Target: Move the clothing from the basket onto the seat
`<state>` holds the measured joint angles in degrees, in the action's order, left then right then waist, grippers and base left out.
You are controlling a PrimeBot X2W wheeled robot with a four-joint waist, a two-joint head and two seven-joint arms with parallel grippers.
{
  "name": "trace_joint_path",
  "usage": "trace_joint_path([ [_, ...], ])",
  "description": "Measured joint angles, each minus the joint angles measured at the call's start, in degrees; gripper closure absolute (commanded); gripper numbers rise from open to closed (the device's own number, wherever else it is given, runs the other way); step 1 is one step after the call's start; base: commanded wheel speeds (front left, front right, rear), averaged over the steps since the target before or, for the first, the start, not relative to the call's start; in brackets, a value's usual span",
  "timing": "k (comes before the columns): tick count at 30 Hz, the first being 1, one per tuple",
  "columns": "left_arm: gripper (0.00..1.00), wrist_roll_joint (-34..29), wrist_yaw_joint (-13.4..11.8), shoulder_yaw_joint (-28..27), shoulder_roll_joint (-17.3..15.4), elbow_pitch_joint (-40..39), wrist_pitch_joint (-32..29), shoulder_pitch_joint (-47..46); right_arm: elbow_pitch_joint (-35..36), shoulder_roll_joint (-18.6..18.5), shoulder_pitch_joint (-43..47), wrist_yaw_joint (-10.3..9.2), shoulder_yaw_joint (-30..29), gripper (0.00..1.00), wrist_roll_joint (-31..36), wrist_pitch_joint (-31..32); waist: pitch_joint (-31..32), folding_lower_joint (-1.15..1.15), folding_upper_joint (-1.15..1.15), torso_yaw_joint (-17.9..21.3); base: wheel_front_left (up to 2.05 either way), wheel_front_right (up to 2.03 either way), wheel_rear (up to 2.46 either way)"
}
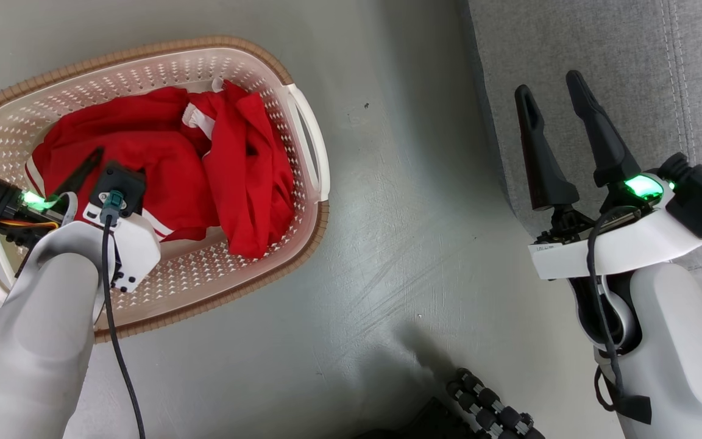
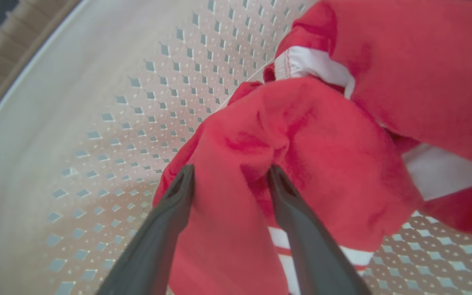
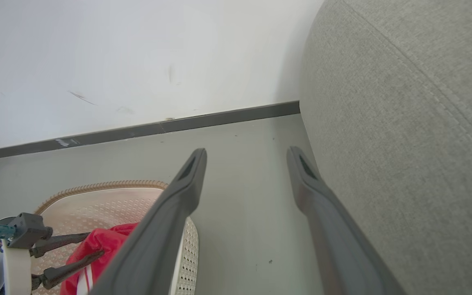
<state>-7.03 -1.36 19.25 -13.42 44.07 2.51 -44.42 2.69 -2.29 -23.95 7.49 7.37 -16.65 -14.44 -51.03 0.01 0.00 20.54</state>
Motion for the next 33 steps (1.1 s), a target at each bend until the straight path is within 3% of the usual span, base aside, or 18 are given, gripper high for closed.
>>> trace_joint_path([
  [2, 0.73, 0.0, 0.0, 0.1, 0.3, 0.5, 0.0, -0.1, 0.0, 0.0, -0.1, 0.0, -0.1, 0.0, 0.0, 0.0, -0.3, 0.0, 0.0, 0.0, 0.0, 0.0, 0.0],
  [3, 0.94, 0.0, 0.0, 0.1, 0.3, 0.8, 0.0, -0.1, -0.1, 0.0, -0.1, 0.0, -0.1, 0.0, 0.0, 0.0, -0.3, 0.0, 0.0, 0.0, 0.0, 0.0, 0.0],
  [4, 1.0, 0.0, 0.0, 0.2, 0.5, 1.0, 0.0, -0.1, -0.3, 0.0, -0.1, 0.0, -0.1, 0.0, 0.0, 0.0, -0.4, 0.0, 0.0, 0.0, 0.0, 0.0, 0.0],
  [21, 1.0, 0.5, 0.5, 2.1, 2.7, -2.2, 6.7, -0.6, -1.7, -0.1, -4.9, 0.0, -0.1, 0.0, 0.2, 0.0, 1.5, 0.0, 0.0, -1.4, 0.0, 0.0, 0.0],
  [33, 1.0, 4.8, -1.1, -1.4, 4.4, -7.6, 10.7, 1.8, -5.0, -0.2, -6.8, 0.0, 1.5, 0.0, 3.4, 0.0, 4.9, 0.0, 0.0, -4.0, 0.0, 0.0, 0.0],
])
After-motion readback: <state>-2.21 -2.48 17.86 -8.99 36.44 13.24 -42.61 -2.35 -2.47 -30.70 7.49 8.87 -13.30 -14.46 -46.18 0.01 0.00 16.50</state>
